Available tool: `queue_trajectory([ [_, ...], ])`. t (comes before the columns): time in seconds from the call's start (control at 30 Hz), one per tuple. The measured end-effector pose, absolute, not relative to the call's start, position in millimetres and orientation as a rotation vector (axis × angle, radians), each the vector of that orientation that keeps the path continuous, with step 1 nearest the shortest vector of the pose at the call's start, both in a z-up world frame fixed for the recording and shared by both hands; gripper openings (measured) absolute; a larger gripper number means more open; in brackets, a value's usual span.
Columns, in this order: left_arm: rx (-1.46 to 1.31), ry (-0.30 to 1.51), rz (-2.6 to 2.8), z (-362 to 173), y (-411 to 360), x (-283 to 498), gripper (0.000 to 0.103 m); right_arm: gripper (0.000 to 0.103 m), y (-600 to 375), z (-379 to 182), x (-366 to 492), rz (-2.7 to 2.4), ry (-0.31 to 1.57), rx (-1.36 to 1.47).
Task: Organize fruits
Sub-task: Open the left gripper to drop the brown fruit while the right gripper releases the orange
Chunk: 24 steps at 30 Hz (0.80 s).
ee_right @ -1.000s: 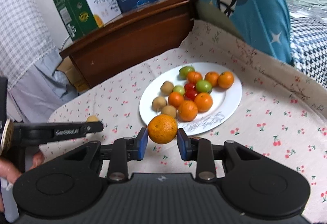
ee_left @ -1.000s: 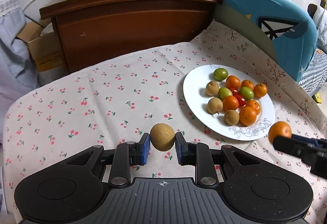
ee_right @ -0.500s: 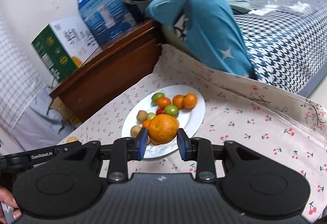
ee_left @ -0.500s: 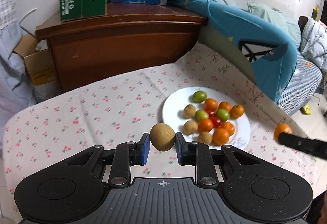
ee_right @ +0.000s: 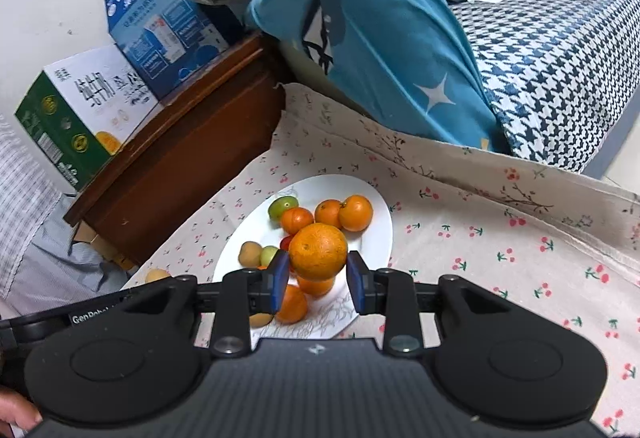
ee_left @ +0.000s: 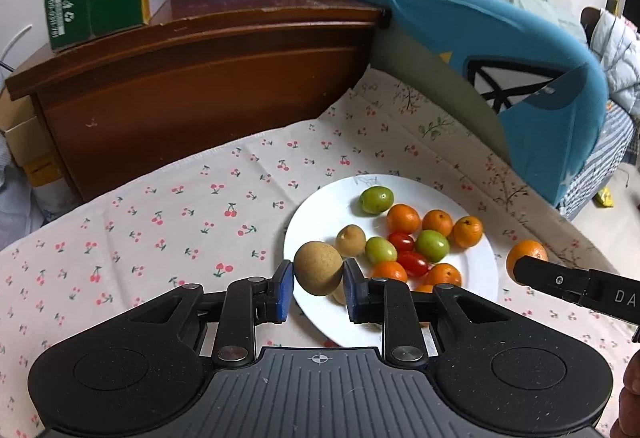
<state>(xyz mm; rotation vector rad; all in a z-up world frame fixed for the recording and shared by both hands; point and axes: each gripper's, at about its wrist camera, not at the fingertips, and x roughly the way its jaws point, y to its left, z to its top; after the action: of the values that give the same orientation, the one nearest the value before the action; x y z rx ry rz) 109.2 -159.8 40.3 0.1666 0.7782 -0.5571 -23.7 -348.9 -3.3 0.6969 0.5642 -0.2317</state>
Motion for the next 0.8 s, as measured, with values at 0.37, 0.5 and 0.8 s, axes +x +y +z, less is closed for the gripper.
queue_trajectory([
  [0.37,0.226,0.836,-0.53,16.8,-185.1,134.5,0.024,0.031,-353.5,-22.0,9.9,-0.278,0.604,0.699],
  [0.5,0.237,0.854,-0.52,11.8,-192.0,139.1,0.024,0.034,-357.0,-27.7,15.6,-0.293,0.615,0.711],
  [0.8,0.297,0.819,-0.47,21.7,-196.0,134.0,0.056,0.042,-353.4,-16.5,17.0,-0.272,0.583,0.69],
])
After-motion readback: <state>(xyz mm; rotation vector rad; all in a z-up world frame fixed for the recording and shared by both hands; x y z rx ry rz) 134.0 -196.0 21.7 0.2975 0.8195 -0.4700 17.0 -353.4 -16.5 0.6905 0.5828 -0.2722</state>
